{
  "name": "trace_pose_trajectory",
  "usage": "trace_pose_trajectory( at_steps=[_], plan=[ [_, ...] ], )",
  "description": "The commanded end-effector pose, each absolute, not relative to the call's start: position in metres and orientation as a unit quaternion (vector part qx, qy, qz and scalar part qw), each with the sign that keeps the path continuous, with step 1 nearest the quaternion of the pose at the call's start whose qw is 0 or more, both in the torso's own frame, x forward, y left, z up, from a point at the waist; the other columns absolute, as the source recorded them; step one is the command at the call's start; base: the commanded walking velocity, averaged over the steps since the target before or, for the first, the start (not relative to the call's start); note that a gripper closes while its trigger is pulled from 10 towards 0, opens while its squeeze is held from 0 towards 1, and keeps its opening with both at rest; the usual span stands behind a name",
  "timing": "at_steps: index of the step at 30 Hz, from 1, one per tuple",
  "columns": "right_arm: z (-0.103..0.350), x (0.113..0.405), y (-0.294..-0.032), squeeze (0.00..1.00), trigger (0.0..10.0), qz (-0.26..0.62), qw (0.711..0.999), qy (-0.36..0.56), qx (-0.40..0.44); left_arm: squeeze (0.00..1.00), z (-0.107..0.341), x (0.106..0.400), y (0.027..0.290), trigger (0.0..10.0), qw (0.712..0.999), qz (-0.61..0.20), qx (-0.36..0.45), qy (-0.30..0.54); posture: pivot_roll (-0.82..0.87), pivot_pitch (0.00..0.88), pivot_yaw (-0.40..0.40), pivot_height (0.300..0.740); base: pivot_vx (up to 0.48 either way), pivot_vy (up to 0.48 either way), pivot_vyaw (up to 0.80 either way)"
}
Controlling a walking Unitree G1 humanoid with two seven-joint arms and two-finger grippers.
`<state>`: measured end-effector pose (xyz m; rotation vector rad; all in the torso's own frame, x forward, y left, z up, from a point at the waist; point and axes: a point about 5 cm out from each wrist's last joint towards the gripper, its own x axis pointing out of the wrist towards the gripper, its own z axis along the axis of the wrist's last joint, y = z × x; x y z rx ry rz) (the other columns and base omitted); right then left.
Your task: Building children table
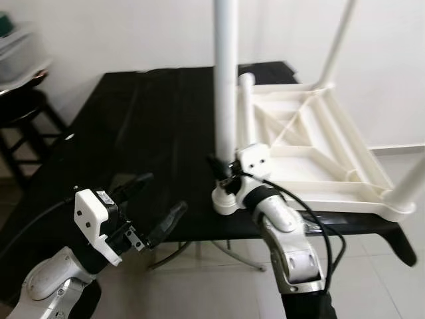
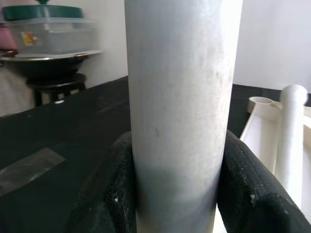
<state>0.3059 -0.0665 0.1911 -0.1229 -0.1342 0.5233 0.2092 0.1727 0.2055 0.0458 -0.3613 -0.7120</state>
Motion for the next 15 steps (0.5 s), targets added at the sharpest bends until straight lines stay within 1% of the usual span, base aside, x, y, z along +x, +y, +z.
trace_pose_trajectory(
  at_steps=[1, 2, 3, 4, 5, 6, 7, 8, 10, 11, 12, 13, 14, 15],
  plan=[
    [0.159, 0.306, -0.065, 0.00, 10.0, 0.281, 0.957, 0.026, -0.062, 0.00, 0.203, 0.209, 0.174, 10.0, 0.923, -0.344, 0.025, -0.172, -0.05, 0.145, 0.041, 0.740, 0.000, 0.000, 0.00],
    [0.159, 0.306, -0.065, 0.00, 10.0, 0.281, 0.957, 0.026, -0.062, 0.00, 0.203, 0.209, 0.174, 10.0, 0.923, -0.344, 0.025, -0.172, -0.05, 0.145, 0.041, 0.740, 0.000, 0.000, 0.00],
    [0.167, 0.307, -0.063, 1.00, 10.0, 0.300, 0.952, 0.014, -0.051, 0.00, 0.202, 0.209, 0.173, 10.0, 0.922, -0.345, 0.024, -0.172, -0.05, 0.146, 0.042, 0.740, 0.000, 0.000, 0.00],
    [0.178, 0.309, -0.061, 1.00, 10.0, 0.344, 0.938, -0.005, -0.045, 0.00, 0.202, 0.209, 0.172, 10.0, 0.922, -0.346, 0.023, -0.172, -0.04, 0.147, 0.040, 0.740, 0.000, 0.000, 0.00],
    [0.178, 0.309, -0.061, 1.00, 10.0, 0.344, 0.938, -0.005, -0.045, 0.00, 0.202, 0.209, 0.172, 10.0, 0.922, -0.346, 0.023, -0.172, -0.04, 0.147, 0.040, 0.740, 0.000, 0.000, 0.00],
    [0.198, 0.313, -0.060, 1.00, 10.0, 0.447, 0.893, -0.037, -0.041, 0.00, 0.202, 0.209, 0.171, 10.0, 0.921, -0.347, 0.021, -0.173, -0.04, 0.148, 0.040, 0.740, 0.000, 0.000, 0.00],
    [0.205, 0.315, -0.064, 1.00, 10.0, 0.490, 0.869, -0.048, -0.054, 0.00, 0.202, 0.209, 0.170, 10.0, 0.921, -0.348, 0.021, -0.173, -0.03, 0.151, 0.039, 0.740, 0.000, 0.000, 0.00],
    [0.205, 0.315, -0.064, 1.00, 10.0, 0.490, 0.869, -0.048, -0.054, 0.00, 0.202, 0.209, 0.170, 10.0, 0.921, -0.348, 0.021, -0.173, -0.03, 0.151, 0.039, 0.740, 0.000, 0.000, 0.00],
    [0.215, 0.317, -0.071, 1.00, 10.0, 0.562, 0.820, -0.061, -0.090, 0.00, 0.203, 0.209, 0.171, 10.0, 0.921, -0.347, 0.022, -0.173, -0.03, 0.152, 0.038, 0.740, 0.000, 0.000, 0.00],
    [0.218, 0.318, -0.074, 1.00, 10.0, 0.583, 0.803, -0.066, -0.104, 0.00, 0.203, 0.209, 0.171, 10.0, 0.921, -0.347, 0.022, -0.173, -0.03, 0.152, 0.038, 0.740, 0.000, 0.000, 0.00],
    [0.218, 0.318, -0.074, 1.00, 10.0, 0.583, 0.803, -0.066, -0.104, 0.00, 0.203, 0.209, 0.171, 10.0, 0.921, -0.347, 0.022, -0.173, -0.03, 0.152, 0.038, 0.740, 0.000, 0.000, 0.00],
    [0.220, 0.320, -0.076, 1.00, 10.0, 0.601, 0.788, -0.062, -0.122, 0.00, 0.203, 0.208, 0.171, 10.0, 0.921, -0.347, 0.022, -0.173, -0.03, 0.157, 0.036, 0.740, 0.000, 0.000, 0.00],
    [0.220, 0.320, -0.076, 1.00, 10.0, 0.601, 0.788, -0.062, -0.122, 0.00, 0.203, 0.208, 0.171, 10.0, 0.921, -0.347, 0.022, -0.173, -0.03, 0.157, 0.036, 0.740, 0.000, 0.000, 0.00],
    [0.223, 0.325, -0.078, 0.35, 10.0, 0.617, 0.772, -0.059, -0.145, 0.00, 0.203, 0.207, 0.171, 10.0, 0.922, -0.347, 0.023, -0.173, -0.02, 0.159, 0.036, 0.740, 0.000, 0.000, 0.00]
  ],
)
